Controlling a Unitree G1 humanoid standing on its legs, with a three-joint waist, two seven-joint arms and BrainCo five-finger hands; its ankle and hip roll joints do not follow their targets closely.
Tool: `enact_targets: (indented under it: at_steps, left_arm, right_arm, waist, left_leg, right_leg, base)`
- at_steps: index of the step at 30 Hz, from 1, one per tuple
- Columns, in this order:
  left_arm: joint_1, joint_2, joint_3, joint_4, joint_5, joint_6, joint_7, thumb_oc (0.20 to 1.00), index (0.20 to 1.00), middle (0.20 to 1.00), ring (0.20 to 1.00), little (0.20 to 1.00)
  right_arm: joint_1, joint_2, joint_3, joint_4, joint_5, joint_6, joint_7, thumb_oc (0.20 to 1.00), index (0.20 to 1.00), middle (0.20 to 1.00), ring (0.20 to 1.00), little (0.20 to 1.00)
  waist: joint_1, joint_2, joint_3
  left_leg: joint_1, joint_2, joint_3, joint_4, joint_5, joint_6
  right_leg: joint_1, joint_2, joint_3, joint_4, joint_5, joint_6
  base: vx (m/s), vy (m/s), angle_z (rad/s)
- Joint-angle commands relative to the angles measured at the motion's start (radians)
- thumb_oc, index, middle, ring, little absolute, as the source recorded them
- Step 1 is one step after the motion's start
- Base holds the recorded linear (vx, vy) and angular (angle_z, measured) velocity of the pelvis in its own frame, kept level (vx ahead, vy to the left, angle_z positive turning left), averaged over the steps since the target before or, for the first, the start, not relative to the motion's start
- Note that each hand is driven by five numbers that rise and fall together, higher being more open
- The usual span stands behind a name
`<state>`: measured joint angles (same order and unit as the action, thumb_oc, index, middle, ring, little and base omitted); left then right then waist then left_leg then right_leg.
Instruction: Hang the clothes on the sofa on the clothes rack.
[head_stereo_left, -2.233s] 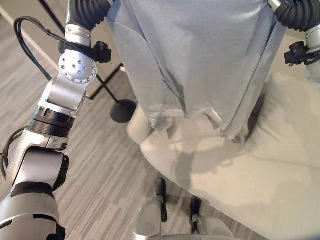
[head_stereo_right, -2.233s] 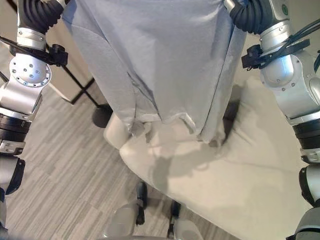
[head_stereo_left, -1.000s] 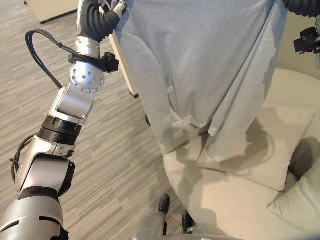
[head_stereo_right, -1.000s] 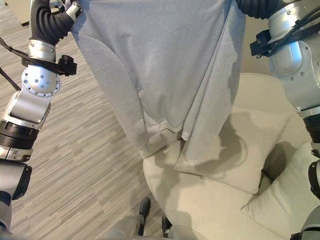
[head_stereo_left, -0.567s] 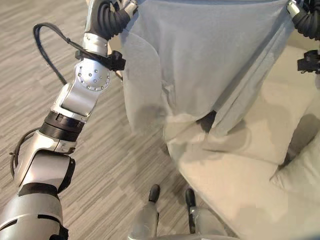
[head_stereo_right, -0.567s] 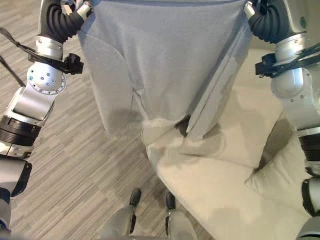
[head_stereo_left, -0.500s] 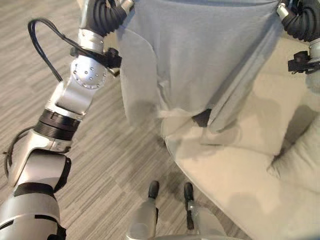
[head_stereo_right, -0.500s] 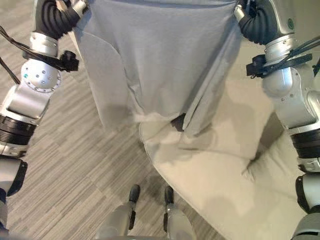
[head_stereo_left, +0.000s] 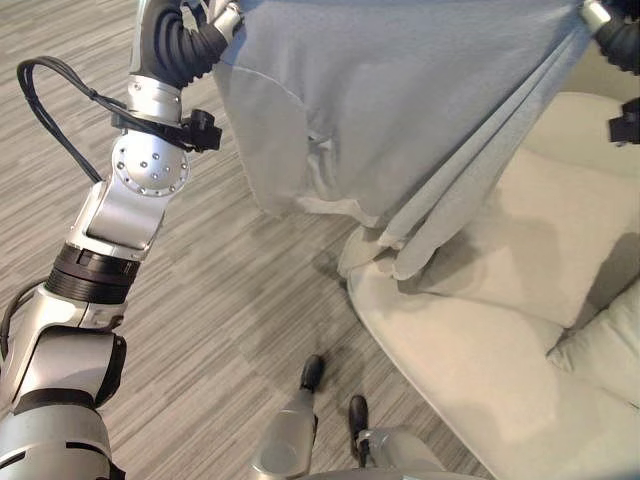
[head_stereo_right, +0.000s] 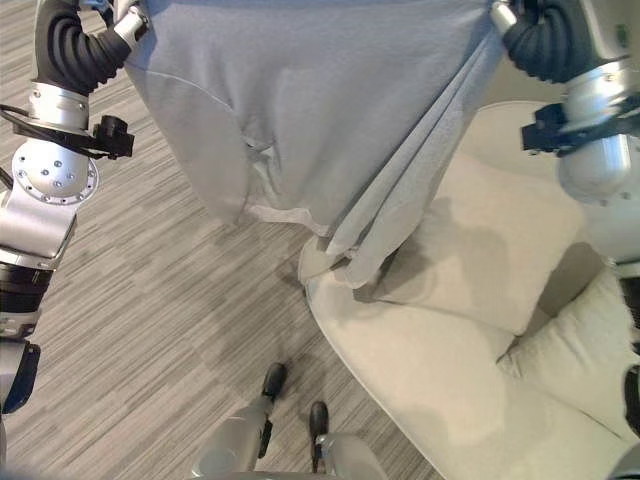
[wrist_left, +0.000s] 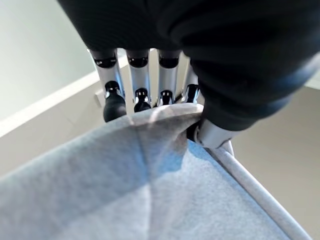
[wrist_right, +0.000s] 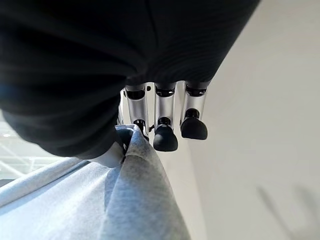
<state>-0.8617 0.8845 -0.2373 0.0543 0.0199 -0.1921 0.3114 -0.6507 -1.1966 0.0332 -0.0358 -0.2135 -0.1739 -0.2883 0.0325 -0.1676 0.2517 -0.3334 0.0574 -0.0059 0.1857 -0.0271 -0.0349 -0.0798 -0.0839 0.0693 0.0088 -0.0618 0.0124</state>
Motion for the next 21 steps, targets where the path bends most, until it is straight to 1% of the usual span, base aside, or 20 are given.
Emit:
enact_targets:
  at_steps: [1,2,3,4,5,6,7,8,9,10,11,12,13,14,15,16,18,19,20,21]
  left_arm:
    - [-0.067,-0.054,0.038,0.106,-0.059,-0.016,0.045,0.200,0.200,0.200,0.200,0.200]
    - [-0.082,-0.038,0.018,0.112,-0.070,-0.022,0.056,0.200,0.200,0.200,0.200,0.200]
    - [-0.075,-0.017,0.026,0.114,-0.061,-0.015,0.069,0.200,0.200,0.200,0.200,0.200]
    - [-0.074,-0.018,0.027,0.111,-0.060,-0.015,0.069,0.200,0.200,0.200,0.200,0.200]
    - [-0.066,-0.012,0.034,0.103,-0.056,-0.017,0.066,0.200,0.200,0.200,0.200,0.200]
    - [-0.048,-0.008,0.044,0.085,-0.049,-0.021,0.063,0.200,0.200,0.200,0.200,0.200]
    - [-0.047,-0.001,0.044,0.084,-0.052,-0.025,0.064,0.200,0.200,0.200,0.200,0.200]
    - [-0.069,0.018,0.033,0.080,-0.053,-0.030,0.072,0.200,0.200,0.200,0.200,0.200]
    - [-0.095,0.052,0.024,0.069,-0.047,-0.032,0.078,0.200,0.200,0.200,0.200,0.200]
    - [-0.091,0.067,0.032,0.059,-0.041,-0.032,0.081,0.200,0.200,0.200,0.200,0.200]
    - [-0.088,0.069,0.036,0.057,-0.041,-0.031,0.081,0.200,0.200,0.200,0.200,0.200]
    - [-0.081,0.080,0.046,0.043,-0.031,-0.030,0.079,0.200,0.200,0.200,0.200,0.200]
    - [-0.075,0.081,0.053,0.038,-0.030,-0.028,0.078,0.200,0.200,0.200,0.200,0.200]
    - [-0.065,0.086,0.062,0.023,-0.026,-0.026,0.072,0.200,0.200,0.200,0.200,0.200]
    - [-0.046,0.082,0.078,0.016,-0.029,-0.026,0.060,0.200,0.200,0.200,0.200,0.200]
    - [-0.035,0.084,0.088,0.013,-0.032,-0.026,0.053,0.200,0.200,0.200,0.200,0.200]
    - [-0.008,0.087,0.115,0.021,-0.033,-0.017,0.050,0.200,0.200,0.200,0.200,0.200]
    - [-0.010,0.091,0.126,0.020,-0.026,-0.011,0.044,0.200,0.200,0.200,0.200,0.200]
    - [-0.011,0.089,0.126,0.018,-0.026,-0.009,0.042,0.200,0.200,0.200,0.200,0.200]
    - [-0.010,0.075,0.135,0.026,-0.020,-0.004,0.049,0.200,0.200,0.200,0.200,0.200]
  right_arm:
    - [0.094,-0.056,-0.166,0.081,0.068,0.030,-0.089,0.200,0.200,0.200,0.200,0.200]
    - [0.112,-0.039,-0.168,0.077,0.065,0.034,-0.092,0.200,0.200,0.200,0.200,0.200]
    - [0.143,-0.019,-0.194,0.069,0.056,0.038,-0.089,0.200,0.200,0.200,0.200,0.200]
    - [0.152,-0.019,-0.202,0.064,0.055,0.038,-0.088,0.200,0.200,0.200,0.200,0.200]
    - [0.160,-0.011,-0.218,0.063,0.055,0.040,-0.089,0.200,0.200,0.200,0.200,0.200]
    - [0.178,0.001,-0.245,0.056,0.055,0.039,-0.094,0.200,0.200,0.200,0.200,0.200]
    - [0.176,0.013,-0.249,0.054,0.061,0.039,-0.098,0.200,0.200,0.200,0.200,0.200]
    - [0.152,0.022,-0.232,0.052,0.064,0.041,-0.109,0.200,0.200,0.200,0.200,0.200]
    - [0.106,0.028,-0.203,0.056,0.059,0.047,-0.122,0.200,0.200,0.200,0.200,0.200]
    - [0.079,0.033,-0.186,0.062,0.055,0.048,-0.126,0.200,0.200,0.200,0.200,0.200]
    - [0.072,0.033,-0.180,0.064,0.055,0.048,-0.127,0.200,0.200,0.200,0.200,0.200]
    - [0.062,0.037,-0.177,0.067,0.058,0.048,-0.124,0.200,0.200,0.200,0.200,0.200]
    - [0.055,0.037,-0.171,0.069,0.058,0.048,-0.124,0.200,0.200,0.200,0.200,0.200]
    - [0.048,0.037,-0.175,0.069,0.068,0.045,-0.117,0.200,0.200,0.200,0.200,0.200]
    - [0.043,0.044,-0.174,0.064,0.084,0.031,-0.106,0.200,0.200,0.200,0.200,0.200]
    - [0.039,0.050,-0.170,0.060,0.094,0.023,-0.098,0.200,0.200,0.200,0.200,0.200]
    - [0.050,0.052,-0.169,0.066,0.092,0.016,-0.088,0.200,0.200,0.200,0.200,0.200]
    - [0.060,0.044,-0.174,0.067,0.089,0.025,-0.075,0.200,0.200,0.200,0.200,0.200]
    - [0.064,0.044,-0.179,0.065,0.090,0.027,-0.072,0.200,0.200,0.200,0.200,0.200]
    - [0.076,0.053,-0.189,0.064,0.089,0.024,-0.081,0.200,0.200,0.200,0.200,0.200]
  waist:
    - [-0.040,0.074,-0.113]
    - [-0.031,0.073,-0.114]
    - [-0.027,0.092,-0.113]
    - [-0.028,0.094,-0.112]
    - [-0.030,0.105,-0.114]
    - [-0.031,0.110,-0.118]
    - [-0.032,0.112,-0.113]
    - [-0.034,0.109,-0.100]
    - [-0.030,0.096,-0.078]
    - [-0.017,0.088,-0.081]
    - [-0.015,0.086,-0.081]
    - [-0.007,0.084,-0.086]
    - [-0.008,0.082,-0.086]
    - [-0.011,0.078,-0.090]
    - [-0.003,0.070,-0.100]
    - [0.009,0.061,-0.106]
    - [0.035,0.035,-0.117]
    - [0.042,0.027,-0.120]
    - [0.045,0.026,-0.119]
    - [0.046,0.021,-0.116]
  left_leg:
    - [0.101,0.138,-0.039,-0.193,0.122,-0.082]
    - [0.100,0.145,-0.082,-0.212,0.120,-0.100]
    - [0.107,0.139,-0.170,-0.226,0.102,-0.123]
    - [0.106,0.139,-0.173,-0.225,0.101,-0.123]
    - [0.109,0.127,-0.183,-0.230,0.090,-0.125]
    - [0.107,0.107,-0.183,-0.225,0.079,-0.121]
    - [0.104,0.089,-0.172,-0.217,0.068,-0.115]
    - [0.096,0.064,-0.154,-0.205,0.052,-0.108]
    - [0.077,0.033,-0.100,-0.183,0.036,-0.089]
    - [0.080,0.031,-0.058,-0.182,0.014,-0.078]
    - [0.075,0.029,-0.054,-0.181,0.020,-0.077]
    - [0.078,0.028,-0.024,-0.186,0.011,-0.071]
    - [0.074,0.025,-0.022,-0.187,0.019,-0.070]
    - [0.074,0.011,-0.008,-0.199,0.023,-0.063]
    - [0.078,-0.014,0.000,-0.220,0.027,-0.048]
    - [0.078,-0.030,0.009,-0.236,0.038,-0.039]
    - [0.074,-0.067,0.029,-0.263,0.059,-0.028]
    - [0.079,-0.082,0.032,-0.264,0.061,-0.024]
    - [0.081,-0.084,0.034,-0.264,0.060,-0.023]
    - [0.092,-0.095,0.033,-0.261,0.053,-0.020]
  right_leg:
    - [-0.045,0.011,-0.044,-0.066,0.070,0.144]
    - [-0.046,0.003,-0.035,-0.075,0.068,0.153]
    - [-0.035,-0.020,-0.009,-0.083,0.076,0.169]
    - [-0.032,-0.020,-0.012,-0.085,0.078,0.170]
    - [-0.031,-0.031,-0.004,-0.087,0.082,0.172]
    - [-0.037,-0.060,-0.002,-0.093,0.103,0.185]
    - [-0.053,-0.086,0.003,-0.093,0.127,0.196]
    - [-0.086,-0.106,0.014,-0.093,0.169,0.210]
    - [-0.149,-0.119,0.027,-0.096,0.248,0.227]
    - [-0.173,-0.116,0.010,-0.096,0.259,0.229]
    - [-0.180,-0.118,0.017,-0.096,0.267,0.229]
    - [-0.175,-0.109,-0.017,-0.096,0.246,0.222]
    - [-0.180,-0.112,-0.013,-0.096,0.252,0.222]
    - [-0.163,-0.093,-0.020,-0.090,0.243,0.208]
    - [-0.121,-0.039,-0.002,-0.046,0.183,0.185]
    - [-0.096,-0.001,0.001,-0.022,0.140,0.172]
    - [-0.043,0.070,-0.006,-0.019,0.080,0.152]
    - [-0.034,0.085,-0.004,-0.037,0.066,0.137]
    - [-0.031,0.083,-0.003,-0.041,0.066,0.136]
    - [-0.037,0.098,0.023,-0.043,0.059,0.126]
  base:
    - [0.16,0.274,0.61]
    - [0.24,0.429,0.59]
    - [0.18,0.343,0.17]
    - [0.16,0.335,-0.31]
    - [0.10,0.260,-0.88]
    - [0.13,0.420,-0.54]
    - [0.05,0.491,-0.33]
    - [-0.18,0.606,-0.04]
    - [-0.19,0.579,-0.39]
    - [-0.19,0.408,-0.44]
    - [-0.03,0.252,-0.75]
    - [-0.06,0.120,-1.12]
    - [-0.07,0.240,-1.30]
    - [-0.10,0.317,-0.91]
    - [-0.12,0.405,-0.49]
    - [-0.11,0.367,-0.28]
    - [-0.08,0.222,-0.26]
    - [-0.03,0.120,-0.61]
    - [0.04,0.078,-0.64]
    - [0.09,0.047,-0.40]
